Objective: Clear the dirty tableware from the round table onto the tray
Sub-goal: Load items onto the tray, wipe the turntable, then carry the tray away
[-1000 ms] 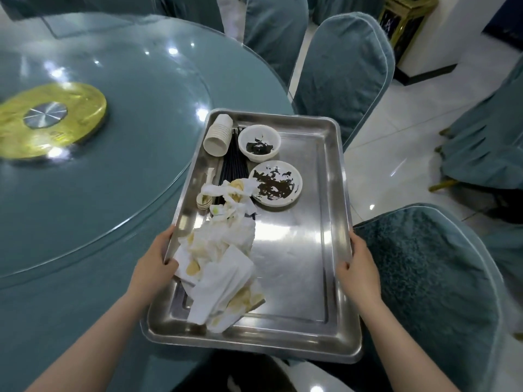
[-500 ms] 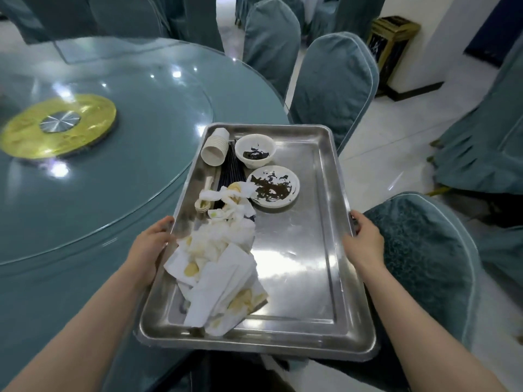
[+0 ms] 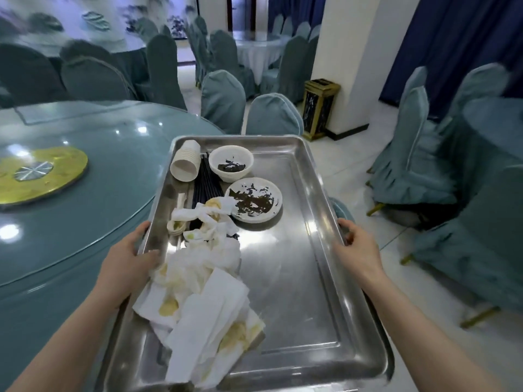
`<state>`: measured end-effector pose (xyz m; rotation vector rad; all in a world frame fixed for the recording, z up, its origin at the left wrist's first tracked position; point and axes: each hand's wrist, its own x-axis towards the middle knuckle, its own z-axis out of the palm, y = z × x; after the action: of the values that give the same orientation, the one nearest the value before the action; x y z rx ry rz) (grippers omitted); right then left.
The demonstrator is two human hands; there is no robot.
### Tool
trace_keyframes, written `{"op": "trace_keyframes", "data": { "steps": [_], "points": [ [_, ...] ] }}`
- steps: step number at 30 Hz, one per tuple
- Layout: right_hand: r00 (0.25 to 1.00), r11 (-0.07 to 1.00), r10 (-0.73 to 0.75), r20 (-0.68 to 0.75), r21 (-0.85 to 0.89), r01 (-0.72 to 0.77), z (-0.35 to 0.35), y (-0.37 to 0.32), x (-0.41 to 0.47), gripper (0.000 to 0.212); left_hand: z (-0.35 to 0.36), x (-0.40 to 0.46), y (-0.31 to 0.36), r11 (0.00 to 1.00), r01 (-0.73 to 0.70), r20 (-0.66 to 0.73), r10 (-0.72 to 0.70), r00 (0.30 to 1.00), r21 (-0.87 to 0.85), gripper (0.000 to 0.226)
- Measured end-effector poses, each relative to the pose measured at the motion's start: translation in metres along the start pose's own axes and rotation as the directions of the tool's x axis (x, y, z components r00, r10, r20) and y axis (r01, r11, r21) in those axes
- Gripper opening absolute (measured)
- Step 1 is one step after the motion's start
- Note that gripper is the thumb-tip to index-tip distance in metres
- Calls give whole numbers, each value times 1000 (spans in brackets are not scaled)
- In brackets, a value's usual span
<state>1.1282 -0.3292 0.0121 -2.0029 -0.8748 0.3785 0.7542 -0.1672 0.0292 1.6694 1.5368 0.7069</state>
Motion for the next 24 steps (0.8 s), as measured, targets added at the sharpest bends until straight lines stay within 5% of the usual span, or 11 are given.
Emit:
{"op": "trace_keyframes", "data": {
  "steps": [4,13,24],
  "points": [
    [999,1000,8,-35,30,-7,-49,0,-2,51,9,-9,45,982,-139,-6,140,990,128,70],
    [966,988,89,-241,-101,-116,-165,62,-9,60,113,-26,118,972,-234,146,233,961,-16,70],
    [812,925,248,-528,-121,-361,-359,195,-21,59,350,-63,265,920,-376,443,383,810,-108,62]
  ]
}}
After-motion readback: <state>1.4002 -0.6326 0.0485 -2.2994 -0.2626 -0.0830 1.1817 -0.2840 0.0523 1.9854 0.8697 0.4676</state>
